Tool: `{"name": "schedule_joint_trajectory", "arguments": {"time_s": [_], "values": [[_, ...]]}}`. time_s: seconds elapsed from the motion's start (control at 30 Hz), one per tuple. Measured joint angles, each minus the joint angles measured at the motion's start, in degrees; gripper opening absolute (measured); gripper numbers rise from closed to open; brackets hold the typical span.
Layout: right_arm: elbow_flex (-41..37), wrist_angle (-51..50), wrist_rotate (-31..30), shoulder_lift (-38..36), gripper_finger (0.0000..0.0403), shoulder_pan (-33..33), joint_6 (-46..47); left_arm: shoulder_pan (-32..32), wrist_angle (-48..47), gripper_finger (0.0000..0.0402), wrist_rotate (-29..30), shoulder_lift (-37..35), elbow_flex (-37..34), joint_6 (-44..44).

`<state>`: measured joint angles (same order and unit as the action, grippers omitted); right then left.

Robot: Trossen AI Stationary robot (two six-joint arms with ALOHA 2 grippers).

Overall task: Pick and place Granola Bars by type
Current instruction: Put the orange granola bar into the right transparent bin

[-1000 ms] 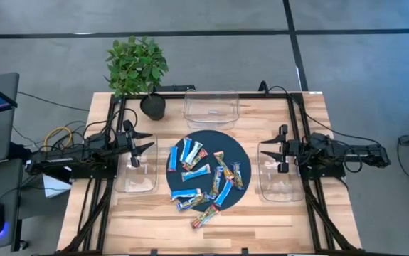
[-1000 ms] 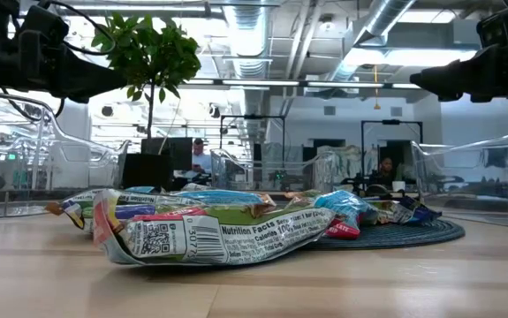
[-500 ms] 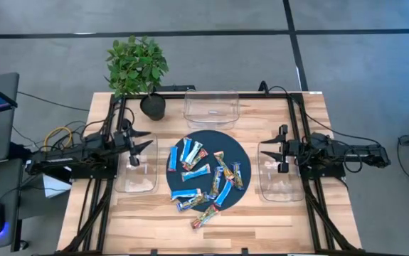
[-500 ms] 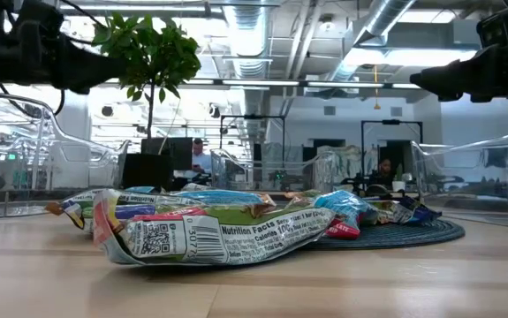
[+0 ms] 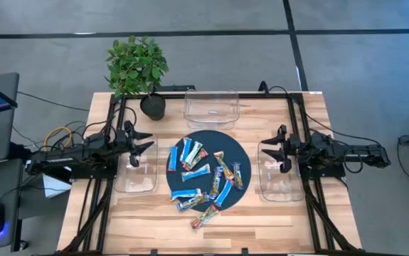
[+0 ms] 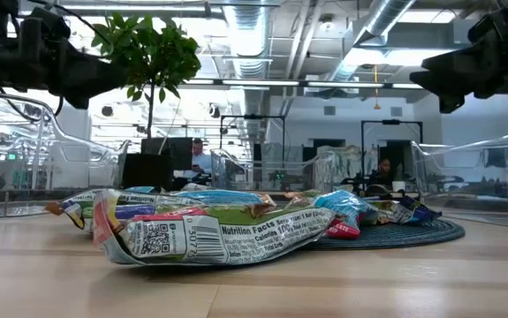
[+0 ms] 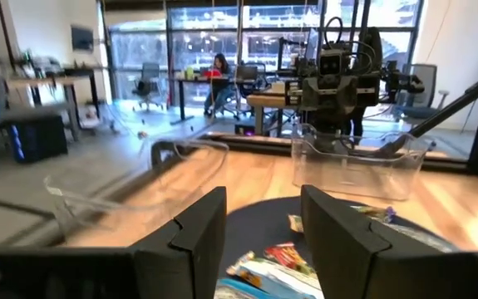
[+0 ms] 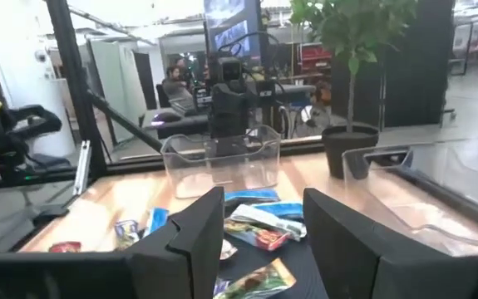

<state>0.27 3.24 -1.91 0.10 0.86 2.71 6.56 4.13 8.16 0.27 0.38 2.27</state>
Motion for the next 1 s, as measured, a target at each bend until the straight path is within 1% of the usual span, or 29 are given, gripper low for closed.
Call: {"name": "schedule_joint_trajectory", "arguments": {"time_s": [0.2, 0.3, 0.37, 0.43, 0.53, 0.6, 0.63, 0.7, 0.8, 0.9, 1.0], "values": [[0.0, 0.3, -4.5, 0.0, 0.0159, 1.2, -0.2, 0.0, -0.4, 0.0151, 0.1, 0.0, 0.0, 0.7], [0.0, 2.2, -4.5, 0.0, 0.0159, 2.1, -1.1, 0.0, -0.4, 0.0151, -0.7, 0.0, 0.0, 3.3], [0.0, 4.3, -4.5, 0.0, 0.0159, 2.4, -0.7, 0.0, -0.3, 0.0151, -2.2, 0.0, 0.0, 3.8], [0.0, 6.6, -3.3, 0.0, 0.0159, 2.4, -2.1, 0.0, 0.3, 0.0151, -3.9, 0.0, 0.0, 3.6], [1.2, 7.7, 1.7, 0.1, 0.0159, 2.3, -5.3, 0.0, 3.4, 0.0151, -6.4, 0.2, 0.0, 2.3], [3.0, 10.4, 4.6, 0.9, 0.0159, 2.0, -5.9, 0.0, 6.7, 0.0151, -7.9, 0.7, 0.0, 0.9], [4.0, 11.8, 5.2, 1.9, 0.0159, 1.7, -6.2, -0.1, 8.5, 0.0151, -8.6, 1.1, 0.0, 0.1], [5.6, 10.9, 5.4, 4.2, 0.0159, 1.0, -7.2, -0.2, 11.5, 0.0151, -9.5, 1.8, 0.0, -1.9], [8.6, 11.2, 5.0, 9.1, 0.0159, -0.2, -8.1, -0.9, 13.6, 0.0151, -9.4, 3.0, 0.0, -3.0], [11.8, 11.3, 5.0, 15.6, 0.0159, -1.3, -8.8, -1.3, 14.0, 0.0151, -9.2, 4.0, 0.0, -3.0], [15.6, 13.1, 4.8, 24.3, 0.0159, -2.1, -10.3, -1.6, 14.9, 0.0151, -9.2, 4.4, 0.0, -3.0]]}}
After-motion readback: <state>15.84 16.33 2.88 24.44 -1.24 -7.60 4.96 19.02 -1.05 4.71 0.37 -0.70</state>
